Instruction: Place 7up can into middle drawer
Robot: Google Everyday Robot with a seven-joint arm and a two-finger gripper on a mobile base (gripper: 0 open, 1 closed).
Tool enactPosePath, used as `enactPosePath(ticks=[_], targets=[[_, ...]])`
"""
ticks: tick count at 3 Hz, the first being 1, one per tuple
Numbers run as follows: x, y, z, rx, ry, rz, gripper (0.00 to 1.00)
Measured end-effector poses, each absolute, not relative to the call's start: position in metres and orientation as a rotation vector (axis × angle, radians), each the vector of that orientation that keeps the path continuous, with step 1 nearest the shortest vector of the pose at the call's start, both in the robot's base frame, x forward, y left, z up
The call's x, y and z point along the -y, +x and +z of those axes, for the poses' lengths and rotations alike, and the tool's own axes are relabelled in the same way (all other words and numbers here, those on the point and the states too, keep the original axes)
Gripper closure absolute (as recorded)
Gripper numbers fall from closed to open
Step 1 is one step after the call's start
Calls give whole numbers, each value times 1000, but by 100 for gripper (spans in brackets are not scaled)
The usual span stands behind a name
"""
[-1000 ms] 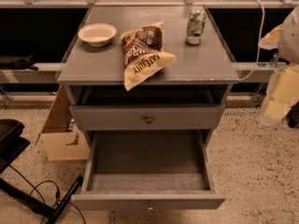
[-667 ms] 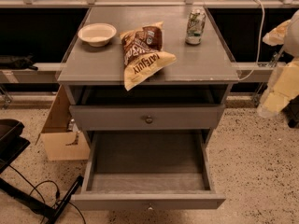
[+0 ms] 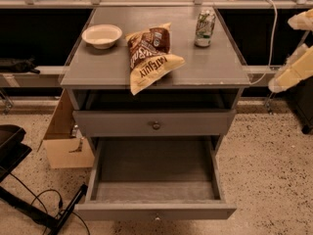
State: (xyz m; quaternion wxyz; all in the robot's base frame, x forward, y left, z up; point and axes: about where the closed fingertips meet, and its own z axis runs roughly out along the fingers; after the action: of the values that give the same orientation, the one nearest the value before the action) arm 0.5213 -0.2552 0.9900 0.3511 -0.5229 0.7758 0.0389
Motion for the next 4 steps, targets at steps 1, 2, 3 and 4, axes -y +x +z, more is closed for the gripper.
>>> enactPosePath(ticks=[1,2,3,4], targets=[[271,562,992,-1862,-1241,158,0],[284,610,984,-1751,-1157,185,0],[296,649,967,-1735,-1103,189,0],[296,649,967,-1735,-1103,189,0]])
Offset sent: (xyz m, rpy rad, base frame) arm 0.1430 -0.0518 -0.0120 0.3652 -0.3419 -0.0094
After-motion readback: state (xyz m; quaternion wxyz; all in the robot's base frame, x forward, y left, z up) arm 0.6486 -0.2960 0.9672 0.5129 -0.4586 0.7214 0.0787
